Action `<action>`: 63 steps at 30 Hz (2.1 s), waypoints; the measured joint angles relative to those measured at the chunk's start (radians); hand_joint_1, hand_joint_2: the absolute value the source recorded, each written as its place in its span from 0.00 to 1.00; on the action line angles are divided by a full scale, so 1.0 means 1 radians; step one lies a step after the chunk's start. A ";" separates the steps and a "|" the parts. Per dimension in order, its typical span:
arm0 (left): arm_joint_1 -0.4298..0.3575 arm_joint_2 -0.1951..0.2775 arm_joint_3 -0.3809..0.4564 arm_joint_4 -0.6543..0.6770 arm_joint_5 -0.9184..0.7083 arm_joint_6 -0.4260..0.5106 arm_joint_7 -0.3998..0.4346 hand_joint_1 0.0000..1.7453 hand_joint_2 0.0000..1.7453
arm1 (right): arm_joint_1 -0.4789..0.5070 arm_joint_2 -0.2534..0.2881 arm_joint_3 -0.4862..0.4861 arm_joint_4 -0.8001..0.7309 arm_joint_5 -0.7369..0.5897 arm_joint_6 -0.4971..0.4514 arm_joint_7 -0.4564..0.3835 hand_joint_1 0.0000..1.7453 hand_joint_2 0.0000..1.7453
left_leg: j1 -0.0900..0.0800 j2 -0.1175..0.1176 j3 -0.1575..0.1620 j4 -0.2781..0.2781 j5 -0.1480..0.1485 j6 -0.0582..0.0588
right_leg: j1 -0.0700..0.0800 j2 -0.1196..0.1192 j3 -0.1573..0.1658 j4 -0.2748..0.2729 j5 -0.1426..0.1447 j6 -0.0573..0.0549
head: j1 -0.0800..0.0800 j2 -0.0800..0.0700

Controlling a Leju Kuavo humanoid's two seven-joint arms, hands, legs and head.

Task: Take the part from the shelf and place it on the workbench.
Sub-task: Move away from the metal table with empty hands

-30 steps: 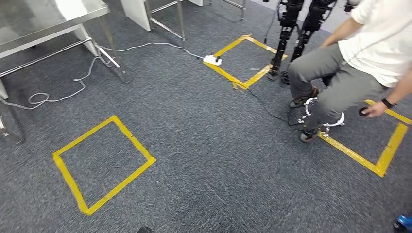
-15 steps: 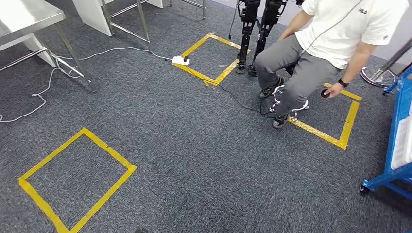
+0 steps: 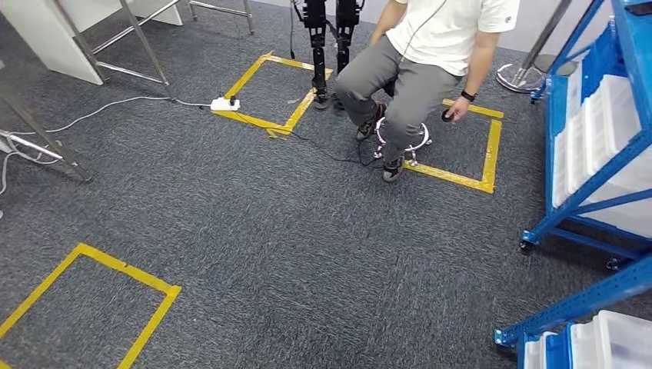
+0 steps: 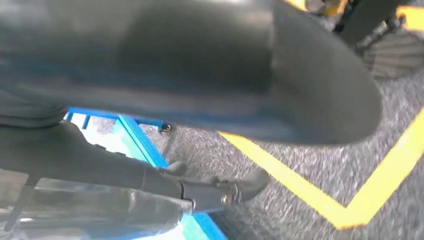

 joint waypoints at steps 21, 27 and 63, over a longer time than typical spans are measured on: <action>-0.023 -0.015 -0.001 0.001 -0.033 0.010 0.048 0.00 1.00 | -0.001 0.008 -0.012 0.000 -0.017 -0.010 0.030 0.00 0.00 | -0.009 0.068 0.059 -0.190 0.136 0.047 | 0.001 -0.032 -0.066 0.131 -0.055 0.055 | 0.012 0.000; -0.039 -0.015 -0.001 0.000 -0.037 0.012 0.048 0.00 0.00 | -0.008 0.016 -0.019 0.000 -0.007 -0.017 0.034 0.00 0.00 | -0.010 0.112 0.075 -0.183 0.117 0.007 | 0.009 -0.045 -0.001 0.002 -0.013 0.022 | 0.005 0.000; -0.032 -0.019 0.000 0.001 -0.054 0.014 0.065 0.00 1.00 | -0.022 0.019 -0.023 0.000 0.044 -0.004 0.041 0.00 0.00 | 0.005 -0.018 -0.057 0.094 -0.024 -0.012 | 0.014 0.026 -0.016 0.008 0.008 -0.019 | -0.005 0.000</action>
